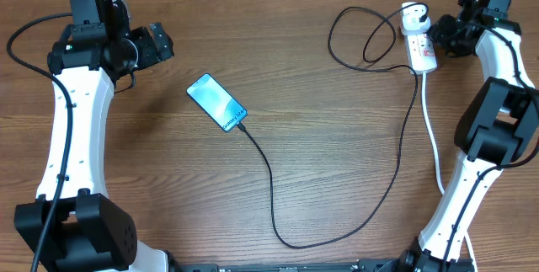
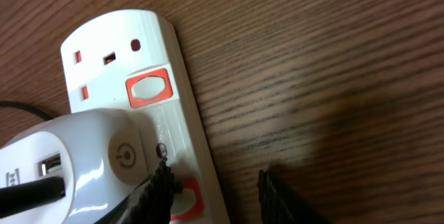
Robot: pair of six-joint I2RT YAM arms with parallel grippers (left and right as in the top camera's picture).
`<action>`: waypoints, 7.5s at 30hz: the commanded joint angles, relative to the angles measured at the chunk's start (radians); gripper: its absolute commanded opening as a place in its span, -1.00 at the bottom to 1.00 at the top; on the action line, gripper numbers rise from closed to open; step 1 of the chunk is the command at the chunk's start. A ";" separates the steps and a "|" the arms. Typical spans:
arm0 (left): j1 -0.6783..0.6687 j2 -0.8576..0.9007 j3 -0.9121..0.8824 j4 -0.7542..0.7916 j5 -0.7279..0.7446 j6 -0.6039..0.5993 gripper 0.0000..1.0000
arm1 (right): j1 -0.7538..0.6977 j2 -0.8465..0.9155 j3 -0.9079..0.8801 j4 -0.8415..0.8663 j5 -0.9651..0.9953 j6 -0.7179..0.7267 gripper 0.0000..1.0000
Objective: Plug charger to phone and switch on socket
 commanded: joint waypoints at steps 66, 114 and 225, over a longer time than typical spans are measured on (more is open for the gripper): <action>0.005 0.005 0.003 0.001 -0.011 0.012 0.99 | 0.018 -0.126 -0.086 0.010 0.154 0.143 0.49; 0.005 0.005 0.003 0.001 -0.011 0.012 0.99 | 0.019 -0.058 -0.087 -0.011 0.179 0.146 0.47; 0.005 0.005 0.003 0.001 -0.011 0.012 0.99 | 0.018 -0.060 -0.021 -0.032 0.143 0.150 0.52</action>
